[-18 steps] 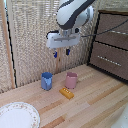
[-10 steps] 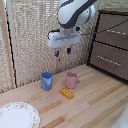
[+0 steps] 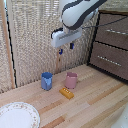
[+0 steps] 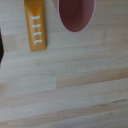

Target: Propose to navigate your clamp on the clench of the first drawer. Use gentle force to register to the cabinet. Send posterior your swing mandate till over it lurks, a cup of pink essence. Fortify your grip after aiming concentric with the pink cup’s periphery. Manoeuvre the pink towards the cabinet's top. Drop your compression till the cup is resting inside.

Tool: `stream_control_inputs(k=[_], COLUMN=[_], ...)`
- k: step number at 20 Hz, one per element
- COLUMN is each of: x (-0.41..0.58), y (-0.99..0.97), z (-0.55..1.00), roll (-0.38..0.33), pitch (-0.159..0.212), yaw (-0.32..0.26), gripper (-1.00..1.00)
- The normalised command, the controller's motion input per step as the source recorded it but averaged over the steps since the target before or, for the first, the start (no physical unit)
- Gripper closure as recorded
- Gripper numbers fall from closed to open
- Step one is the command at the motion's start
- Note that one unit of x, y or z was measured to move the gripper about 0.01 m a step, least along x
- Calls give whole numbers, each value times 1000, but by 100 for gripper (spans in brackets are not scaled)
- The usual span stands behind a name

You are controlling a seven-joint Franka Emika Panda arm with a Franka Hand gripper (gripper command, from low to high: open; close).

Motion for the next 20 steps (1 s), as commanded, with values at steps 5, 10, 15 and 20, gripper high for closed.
stream_control_inputs(k=[5, 10, 15, 20], x=[-8, -42, -76, -27], y=[-42, -6, -13, -26], z=[0, 0, 0, 0], roll=[-368, -375, -375, -375], pitch=[-3, 5, 4, -21], yaw=[153, 146, 154, 168], gripper=[-100, -100, -100, -100])
